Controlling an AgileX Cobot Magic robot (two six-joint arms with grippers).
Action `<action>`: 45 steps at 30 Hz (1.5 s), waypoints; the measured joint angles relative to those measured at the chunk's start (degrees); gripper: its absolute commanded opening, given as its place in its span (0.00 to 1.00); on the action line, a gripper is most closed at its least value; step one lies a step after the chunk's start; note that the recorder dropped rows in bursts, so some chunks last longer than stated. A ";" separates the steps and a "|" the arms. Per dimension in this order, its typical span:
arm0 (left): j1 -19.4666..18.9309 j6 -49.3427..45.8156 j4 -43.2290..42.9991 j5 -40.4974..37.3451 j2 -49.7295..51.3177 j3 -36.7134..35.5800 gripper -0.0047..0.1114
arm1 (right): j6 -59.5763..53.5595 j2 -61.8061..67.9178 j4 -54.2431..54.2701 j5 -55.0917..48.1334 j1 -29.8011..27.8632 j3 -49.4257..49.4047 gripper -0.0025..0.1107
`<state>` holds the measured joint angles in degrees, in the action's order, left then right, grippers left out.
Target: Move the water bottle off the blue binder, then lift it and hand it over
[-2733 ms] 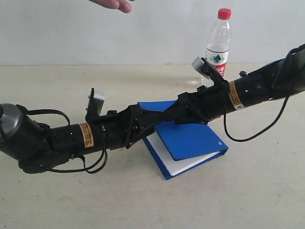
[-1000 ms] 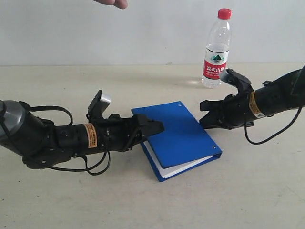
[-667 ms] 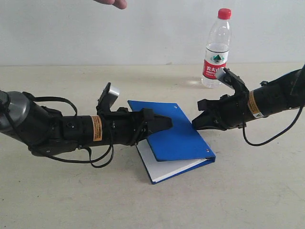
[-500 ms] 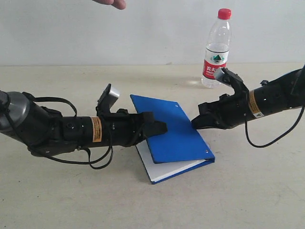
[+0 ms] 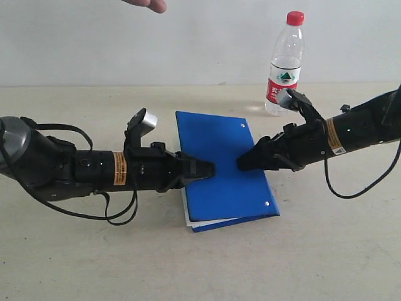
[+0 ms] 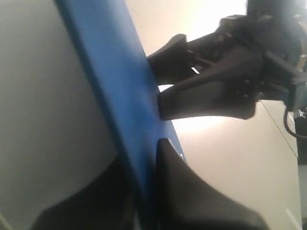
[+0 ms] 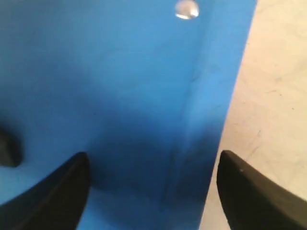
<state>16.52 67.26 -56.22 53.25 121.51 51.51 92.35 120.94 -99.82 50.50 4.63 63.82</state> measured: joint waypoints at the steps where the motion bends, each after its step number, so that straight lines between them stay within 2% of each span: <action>1: -0.09 -0.39 -0.64 0.50 0.00 0.12 0.08 | 0.65 0.00 -0.15 0.00 0.00 0.00 0.61; 10: -1.12 -1.96 -6.38 2.60 -0.13 0.45 0.08 | -0.55 0.00 -0.50 2.60 0.00 0.00 0.60; 15: -1.12 -2.42 -10.26 4.11 -0.25 0.45 0.09 | -7.34 0.00 -0.40 12.06 -0.09 0.00 0.59; 18: -1.01 -2.42 -11.24 2.76 -0.25 0.23 0.20 | -10.18 0.00 -0.40 14.65 -0.22 0.00 0.45; 22: -1.01 -2.42 -10.41 0.71 -0.25 0.14 0.42 | -11.21 0.10 -0.40 14.67 -0.67 0.00 0.08; 23: -1.01 -2.42 -10.11 0.43 -0.25 0.14 0.48 | -11.21 0.10 -0.30 15.06 -0.67 0.00 0.02; 25: -0.88 -2.42 -9.79 0.20 -0.25 0.14 0.58 | -11.61 0.10 0.71 15.99 -0.67 0.00 0.02; 27: -0.51 -2.32 -9.04 0.20 -0.35 0.14 0.62 | -11.98 0.10 1.22 16.38 -0.56 0.00 0.02; 34: 0.04 -3.65 0.37 -2.70 -0.45 0.14 0.62 | -12.03 0.10 2.79 13.01 -0.36 0.00 0.02; 39: -3.83 -4.57 7.55 -9.02 -2.76 0.14 0.59 | -11.78 0.10 3.45 11.95 -0.36 0.00 0.02; 41: -6.06 -5.00 9.65 -12.03 -4.18 0.14 0.52 | -12.64 0.10 2.80 12.06 -0.36 0.00 0.02; 45: -8.95 -7.41 12.12 -18.63 -6.73 0.14 0.30 | -13.32 0.10 2.69 12.32 -0.36 0.00 0.02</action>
<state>7.57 59.85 -44.10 34.62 114.78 51.65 79.03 121.05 -97.14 62.82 4.27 63.82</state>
